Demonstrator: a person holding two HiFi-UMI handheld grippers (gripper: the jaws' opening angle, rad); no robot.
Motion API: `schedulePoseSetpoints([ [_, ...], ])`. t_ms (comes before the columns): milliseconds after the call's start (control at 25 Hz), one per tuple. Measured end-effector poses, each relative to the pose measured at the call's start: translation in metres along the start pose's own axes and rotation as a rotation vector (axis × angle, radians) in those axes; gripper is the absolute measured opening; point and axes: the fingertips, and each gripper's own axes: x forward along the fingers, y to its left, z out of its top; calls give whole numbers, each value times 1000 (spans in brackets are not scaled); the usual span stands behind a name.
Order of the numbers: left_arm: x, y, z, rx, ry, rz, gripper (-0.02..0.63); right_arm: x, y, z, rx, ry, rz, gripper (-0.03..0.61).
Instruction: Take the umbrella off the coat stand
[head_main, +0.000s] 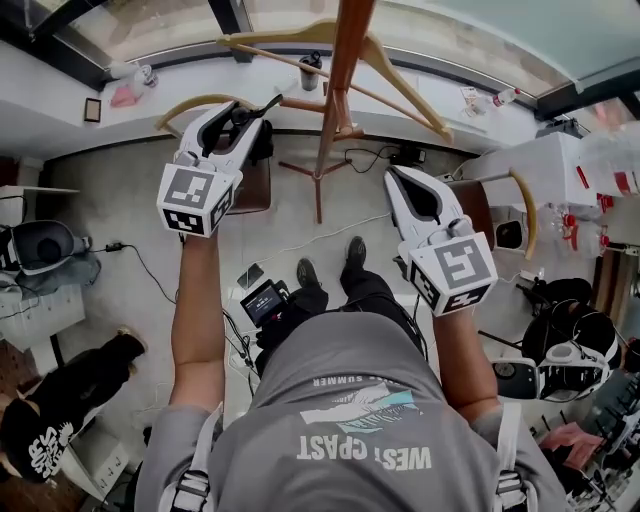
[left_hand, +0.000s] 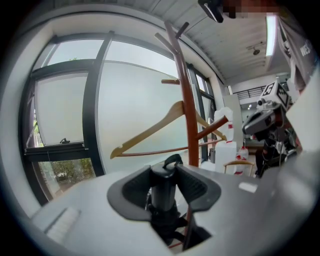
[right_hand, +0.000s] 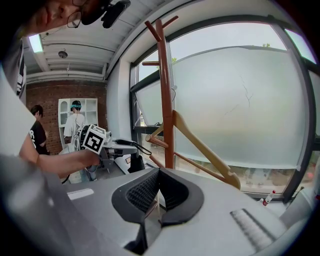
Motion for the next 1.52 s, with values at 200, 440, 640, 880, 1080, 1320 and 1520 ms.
schedulePoseSetpoints([
  [200, -20, -1, 18, 29, -25, 6, 156, -8, 2, 9, 0, -28, -6, 2],
  [440, -51, -9, 49, 64, -77, 4, 156, -17, 5, 28, -25, -74, -8, 2],
  [640, -81, -18, 72, 95, -113, 8, 156, -28, 9, 41, -46, -108, -12, 2],
  [880, -109, -29, 91, 110, -132, -7, 156, -35, 13, 53, -72, -138, -16, 0],
  [1080, -126, -39, 107, 132, -150, -17, 155, -41, 18, 62, -125, -149, -18, 0],
  [1320, -144, -48, 120, 149, -170, -21, 155, -49, 20, 69, -137, -160, -18, 0],
  [1520, -151, -55, 126, 153, -181, -28, 155, -52, 19, 72, -137, -174, -21, 0],
])
